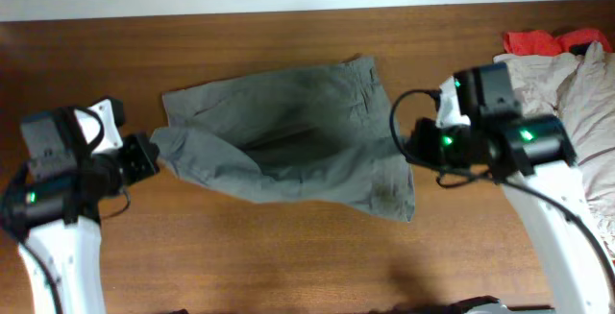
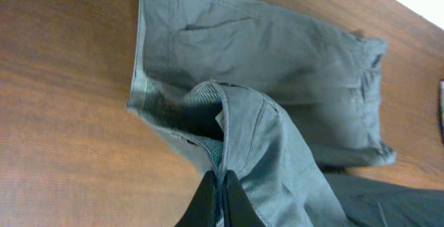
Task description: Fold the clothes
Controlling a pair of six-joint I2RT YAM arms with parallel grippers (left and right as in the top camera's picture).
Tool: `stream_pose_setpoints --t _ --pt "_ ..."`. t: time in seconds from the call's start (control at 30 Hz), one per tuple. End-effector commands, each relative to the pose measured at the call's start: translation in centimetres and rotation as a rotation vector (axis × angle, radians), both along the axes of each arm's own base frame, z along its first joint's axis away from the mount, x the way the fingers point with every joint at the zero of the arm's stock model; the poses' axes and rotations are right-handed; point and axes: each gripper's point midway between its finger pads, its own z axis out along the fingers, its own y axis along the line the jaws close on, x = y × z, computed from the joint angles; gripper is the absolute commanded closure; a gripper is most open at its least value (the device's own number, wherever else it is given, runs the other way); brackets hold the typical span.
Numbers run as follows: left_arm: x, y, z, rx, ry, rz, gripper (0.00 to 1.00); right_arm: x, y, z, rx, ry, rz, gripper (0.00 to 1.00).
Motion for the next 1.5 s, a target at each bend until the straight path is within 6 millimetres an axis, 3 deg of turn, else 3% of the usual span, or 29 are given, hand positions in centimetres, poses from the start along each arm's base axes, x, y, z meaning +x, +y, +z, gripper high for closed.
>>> stream_pose_setpoints --t 0.0,0.17,0.47,0.57,0.73,0.87,1.0,1.03,1.1,1.17,1.23,1.27,1.33,1.4,1.47 --pt "2.3 0.6 -1.3 0.014 0.008 -0.022 0.99 1.9 -0.5 -0.6 -0.061 -0.045 0.022 0.96" --pt "6.7 1.1 -3.6 -0.017 -0.035 -0.049 1.0 5.6 -2.3 -1.3 -0.143 -0.123 -0.046 0.96" --pt "13.6 0.9 -5.0 -0.028 -0.192 -0.073 0.99 12.4 -4.5 -0.3 -0.14 -0.326 -0.116 0.96" --pt "15.4 0.4 -5.9 0.001 -0.219 -0.071 0.99 13.9 -4.3 -1.8 -0.137 -0.32 -0.112 0.96" --pt "17.5 0.1 -8.5 0.102 -0.21 -0.041 0.99 16.0 -4.1 -7.0 -0.147 -0.242 -0.106 0.96" --pt "18.6 0.3 -9.8 0.131 -0.217 -0.029 0.99 17.4 -4.0 -9.2 -0.147 -0.235 -0.105 0.96" --pt "19.4 0.5 -10.8 0.135 -0.227 -0.024 0.99 18.4 -3.8 -9.6 -0.138 -0.263 -0.104 0.93" --pt "19.6 0.7 -10.8 0.144 -0.234 -0.018 0.99 18.8 -3.8 -9.4 -0.137 -0.28 -0.105 0.78" --pt "20.1 0.9 -10.3 0.151 -0.259 -0.013 0.9 19.3 -3.8 -8.9 -0.132 -0.308 -0.109 0.37" --pt "20.9 1.2 -8.8 0.161 -0.286 -0.004 0.69 19.7 -4.1 -8.3 -0.131 -0.332 -0.118 0.25" --pt "21.2 1.8 -7.4 0.162 -0.276 0.005 0.48 19.3 -4.6 -8.3 -0.124 -0.317 -0.116 0.23" --pt "21.2 2.1 -6.9 0.161 -0.265 0.009 0.46 18.9 -4.6 -8.3 -0.116 -0.305 -0.101 0.24" --pt "20.9 2.4 -6.4 0.156 -0.232 0.014 0.45 18.0 -4.6 -8.3 -0.09 -0.274 -0.083 0.25" --pt "20.2 2.1 -6.3 0.138 -0.183 -0.003 0.46 16.8 -4.2 -8.3 -0.07 -0.242 -0.041 0.33" --pt "19.3 0.3 -6.6 0.112 -0.156 -0.111 0.58 15.7 -3.5 -8.4 -0.052 -0.21 -0.004 0.43"
